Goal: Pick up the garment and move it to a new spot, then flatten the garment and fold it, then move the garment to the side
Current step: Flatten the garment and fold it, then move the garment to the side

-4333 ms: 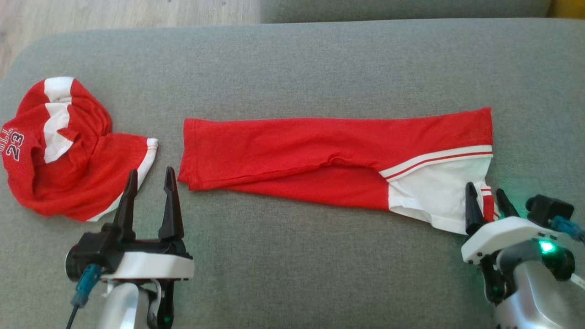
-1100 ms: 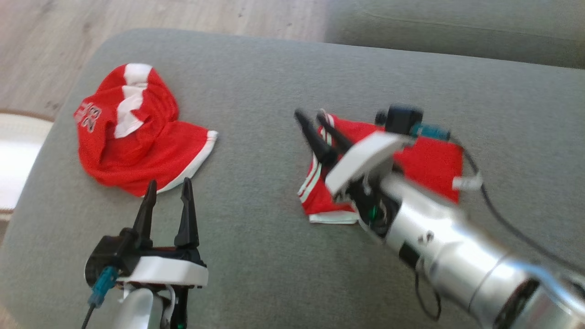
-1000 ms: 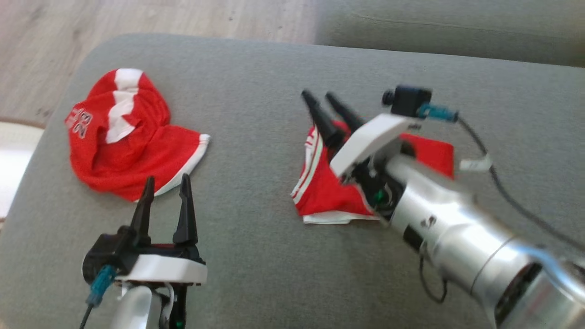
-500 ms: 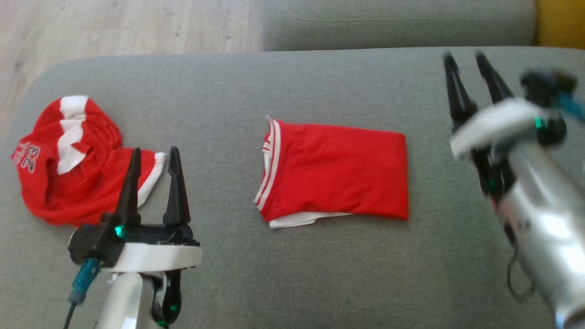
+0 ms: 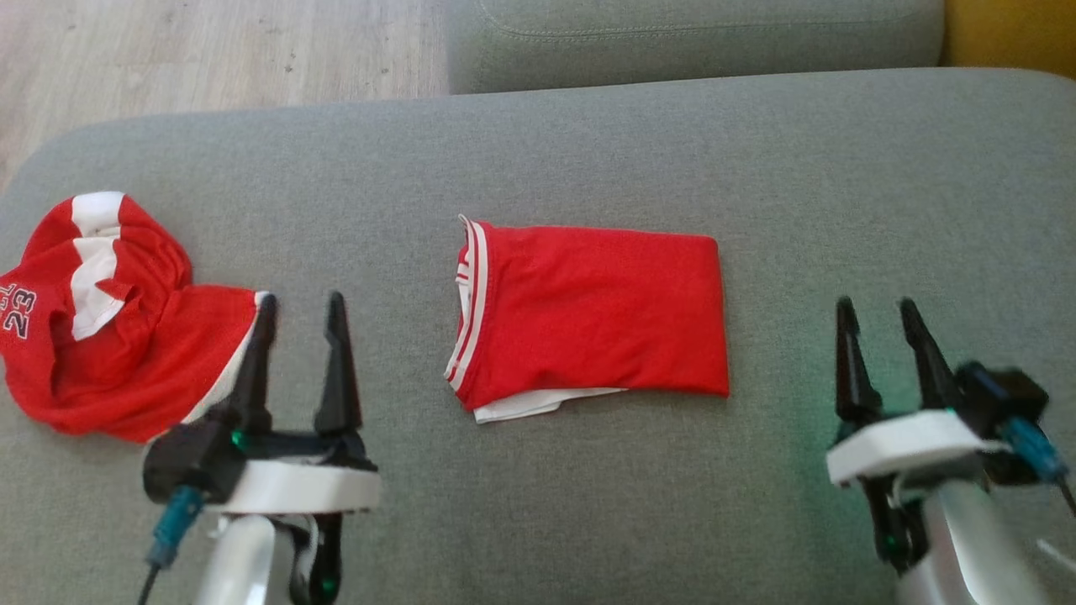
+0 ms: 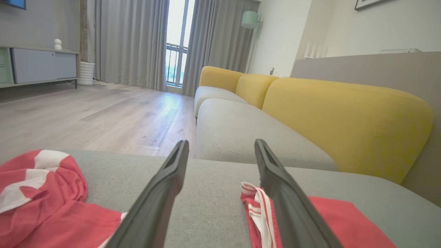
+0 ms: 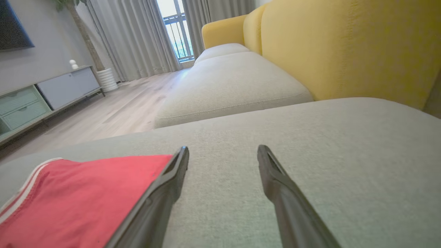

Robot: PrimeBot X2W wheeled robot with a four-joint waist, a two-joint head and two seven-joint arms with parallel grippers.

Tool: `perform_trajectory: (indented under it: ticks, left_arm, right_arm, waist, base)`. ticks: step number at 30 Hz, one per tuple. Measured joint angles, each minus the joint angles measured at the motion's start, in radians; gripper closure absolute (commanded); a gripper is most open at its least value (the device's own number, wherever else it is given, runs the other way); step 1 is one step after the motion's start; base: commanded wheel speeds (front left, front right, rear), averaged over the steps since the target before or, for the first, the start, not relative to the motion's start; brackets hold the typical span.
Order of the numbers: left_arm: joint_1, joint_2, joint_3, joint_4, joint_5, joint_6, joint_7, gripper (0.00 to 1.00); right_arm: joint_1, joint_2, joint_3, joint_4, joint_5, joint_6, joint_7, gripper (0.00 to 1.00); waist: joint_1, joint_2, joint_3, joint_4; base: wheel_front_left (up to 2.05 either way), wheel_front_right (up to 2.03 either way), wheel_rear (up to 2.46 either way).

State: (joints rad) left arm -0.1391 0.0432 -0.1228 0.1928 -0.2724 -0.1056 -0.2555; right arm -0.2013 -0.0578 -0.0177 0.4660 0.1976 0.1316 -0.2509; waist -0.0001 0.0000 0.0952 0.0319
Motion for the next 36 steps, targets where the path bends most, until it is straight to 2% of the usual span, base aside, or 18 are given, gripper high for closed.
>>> perform_trajectory:
  ticks: [9,18,24,36]
  left_arm:
    - [0.011,0.000,-0.007,0.003,0.001,0.000,0.000,0.00]
    - [-0.017,0.000,-0.027,0.003,0.000,-0.005,0.000,0.00]
    - [-0.023,0.000,-0.047,0.024,-0.001,-0.009,0.000,0.00]
    - [-0.048,0.000,-0.058,0.035,-0.001,-0.010,0.000,0.00]
  right_arm:
    - [0.043,0.009,0.001,-0.086,0.023,0.000,0.014,0.00]
    - [0.023,0.009,0.024,-0.108,0.029,0.000,0.070,0.00]
    - [0.006,0.009,0.094,-0.020,0.122,0.000,0.149,0.00]
    - [-0.115,0.008,0.169,0.190,0.241,0.000,0.153,0.00]
  waist:
    - [0.0000,0.0000,0.007,0.000]
    - [0.0001,0.0000,0.044,0.026]
    - [0.0001,0.0000,0.066,0.067]
    - [0.0000,0.0000,0.108,0.125]
  base:
    - [0.00,0.00,0.00]
    - [0.00,0.00,0.00]
    - [0.00,0.00,0.00]
    - [0.00,0.00,0.00]
